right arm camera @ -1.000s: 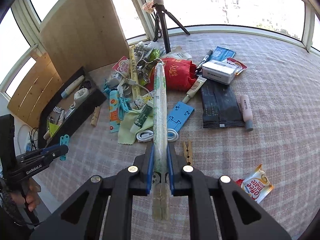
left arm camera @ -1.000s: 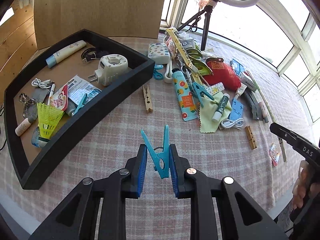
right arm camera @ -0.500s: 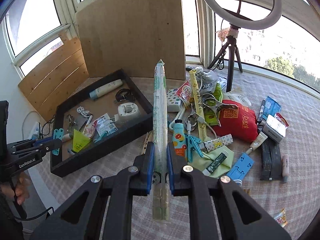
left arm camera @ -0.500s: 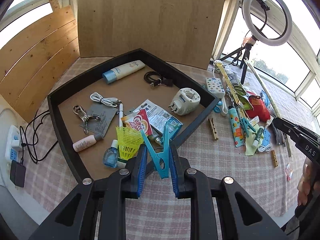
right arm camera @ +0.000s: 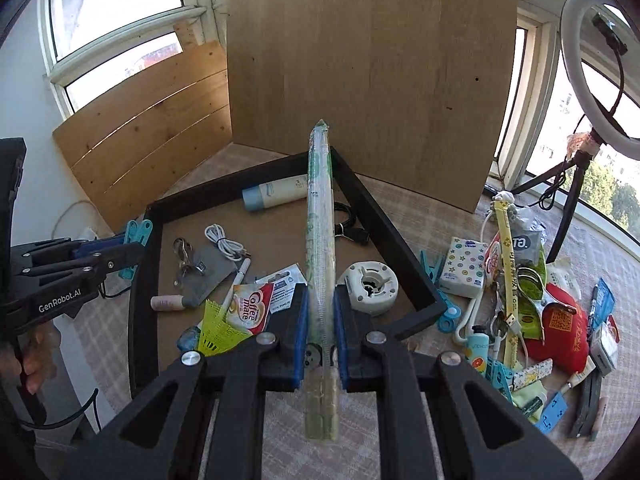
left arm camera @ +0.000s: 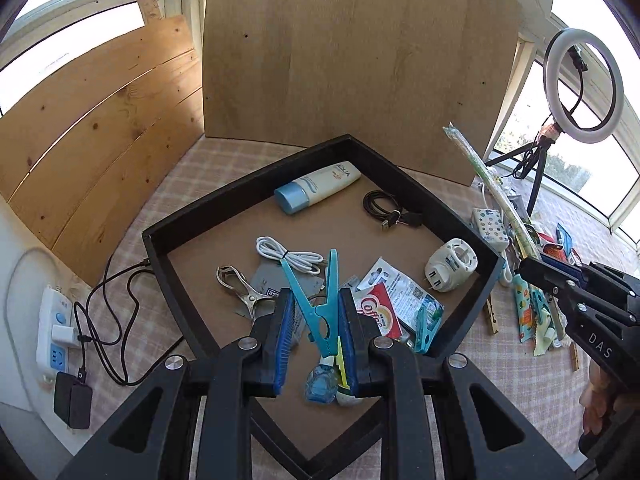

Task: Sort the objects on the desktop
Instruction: 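Carry clothespin and stick into the black tray and open both tools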

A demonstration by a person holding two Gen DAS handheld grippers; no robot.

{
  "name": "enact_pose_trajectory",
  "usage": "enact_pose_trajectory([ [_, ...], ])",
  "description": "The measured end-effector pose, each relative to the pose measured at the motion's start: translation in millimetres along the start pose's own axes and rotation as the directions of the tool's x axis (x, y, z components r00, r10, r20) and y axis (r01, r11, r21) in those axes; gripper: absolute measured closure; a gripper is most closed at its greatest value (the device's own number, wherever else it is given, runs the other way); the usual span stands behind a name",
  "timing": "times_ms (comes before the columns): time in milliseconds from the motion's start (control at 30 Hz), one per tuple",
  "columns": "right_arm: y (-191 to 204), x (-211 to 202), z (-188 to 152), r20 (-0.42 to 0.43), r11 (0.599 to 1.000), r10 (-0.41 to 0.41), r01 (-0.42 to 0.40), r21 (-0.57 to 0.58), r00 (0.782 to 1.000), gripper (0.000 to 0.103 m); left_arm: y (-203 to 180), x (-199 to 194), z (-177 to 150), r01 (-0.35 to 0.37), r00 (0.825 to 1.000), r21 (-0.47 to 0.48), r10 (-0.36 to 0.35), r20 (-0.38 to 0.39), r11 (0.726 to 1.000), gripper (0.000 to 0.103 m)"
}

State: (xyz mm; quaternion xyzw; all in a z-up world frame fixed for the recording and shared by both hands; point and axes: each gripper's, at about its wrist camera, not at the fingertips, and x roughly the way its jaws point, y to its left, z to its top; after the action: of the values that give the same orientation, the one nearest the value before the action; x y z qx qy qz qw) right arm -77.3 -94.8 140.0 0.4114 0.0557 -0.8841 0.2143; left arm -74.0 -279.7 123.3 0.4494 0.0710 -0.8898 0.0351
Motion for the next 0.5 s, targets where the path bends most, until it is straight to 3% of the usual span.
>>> enact_pose_trajectory([
  [267,18.4,23.5,20.3,-0.012,0.999,0.015,-0.015,-0.049,1.000,0.090,14.1,16.9,13.3,-0.010,1.000,-0.046,0.011,0.007,0.999,0.082],
  [300,20.8,26.4,22.2,-0.016,0.998,0.015,-0.016,-0.062,1.000,0.083,15.4,18.6,14.2,-0.013,1.000,-0.053,0.013,0.007,0.999,0.074],
  [333,22.8,28.9,23.6,-0.020,0.997,0.004,-0.005,-0.074,1.000,0.067,16.1,20.1,14.7,-0.014,1.000,-0.056,0.014,0.006,0.998,0.060],
  [400,25.5,30.0,25.2,-0.004,0.996,-0.020,0.020,-0.089,1.000,0.046,17.3,23.0,15.5,-0.016,1.000,-0.062,0.016,0.003,0.998,0.058],
  [500,27.8,30.2,27.8,0.012,0.994,-0.038,0.039,-0.105,0.999,0.046,19.2,27.4,16.8,-0.019,1.000,-0.070,0.019,-0.001,0.997,0.059],
])
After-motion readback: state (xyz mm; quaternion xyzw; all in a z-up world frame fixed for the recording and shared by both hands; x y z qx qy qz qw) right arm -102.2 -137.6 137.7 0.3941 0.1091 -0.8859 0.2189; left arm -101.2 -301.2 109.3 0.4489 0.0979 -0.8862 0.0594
